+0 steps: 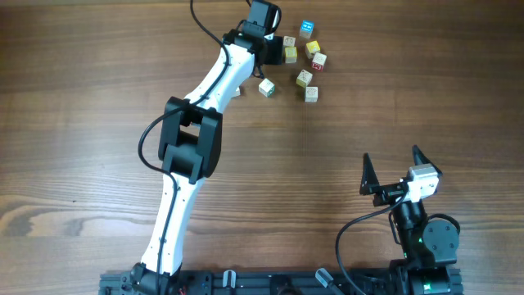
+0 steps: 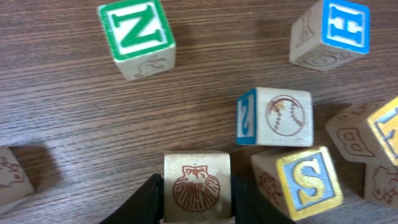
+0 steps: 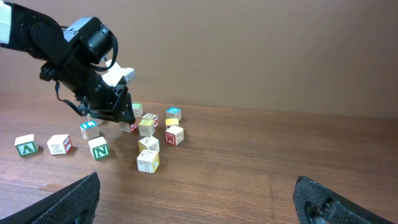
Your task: Form a circle
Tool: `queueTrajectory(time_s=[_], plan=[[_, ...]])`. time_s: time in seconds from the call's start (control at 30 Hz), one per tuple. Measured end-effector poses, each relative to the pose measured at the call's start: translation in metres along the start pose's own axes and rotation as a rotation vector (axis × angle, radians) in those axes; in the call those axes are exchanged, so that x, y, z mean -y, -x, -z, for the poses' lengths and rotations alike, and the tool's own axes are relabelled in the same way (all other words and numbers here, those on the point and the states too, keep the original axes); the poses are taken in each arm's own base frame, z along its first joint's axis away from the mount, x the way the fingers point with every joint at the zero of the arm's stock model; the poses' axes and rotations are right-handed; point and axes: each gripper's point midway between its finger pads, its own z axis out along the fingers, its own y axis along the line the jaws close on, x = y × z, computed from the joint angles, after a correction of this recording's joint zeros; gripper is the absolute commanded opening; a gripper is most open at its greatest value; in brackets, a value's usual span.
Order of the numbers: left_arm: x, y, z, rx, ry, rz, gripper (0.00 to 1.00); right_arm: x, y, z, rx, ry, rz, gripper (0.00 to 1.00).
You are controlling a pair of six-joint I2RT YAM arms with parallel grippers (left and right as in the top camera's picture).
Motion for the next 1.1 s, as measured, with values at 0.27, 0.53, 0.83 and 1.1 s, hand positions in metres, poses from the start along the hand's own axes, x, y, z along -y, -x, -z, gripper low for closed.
queueTrajectory(time_s=[0.27, 0.53, 0.83, 1.1], plan=[[0.004, 0.000, 0.000, 0.002, -0.004, -0.003, 0.31, 0.000, 0.000, 0.000, 0.000, 0.000, 0.000, 1.00], [0.016, 0.047, 0.074, 0.100, -0.028, -0.004, 0.23, 0.000, 0.000, 0.000, 0.000, 0.000, 0.000, 1.00], [0.030, 0.097, 0.402, 0.412, -0.100, -0.006, 0.20, 0.000, 0.000, 0.000, 0.000, 0.000, 0.000, 1.00], [0.011, 0.018, 0.422, 0.157, -0.038, -0.004, 0.18, 0.000, 0.000, 0.000, 0.000, 0.000, 0.000, 1.00]])
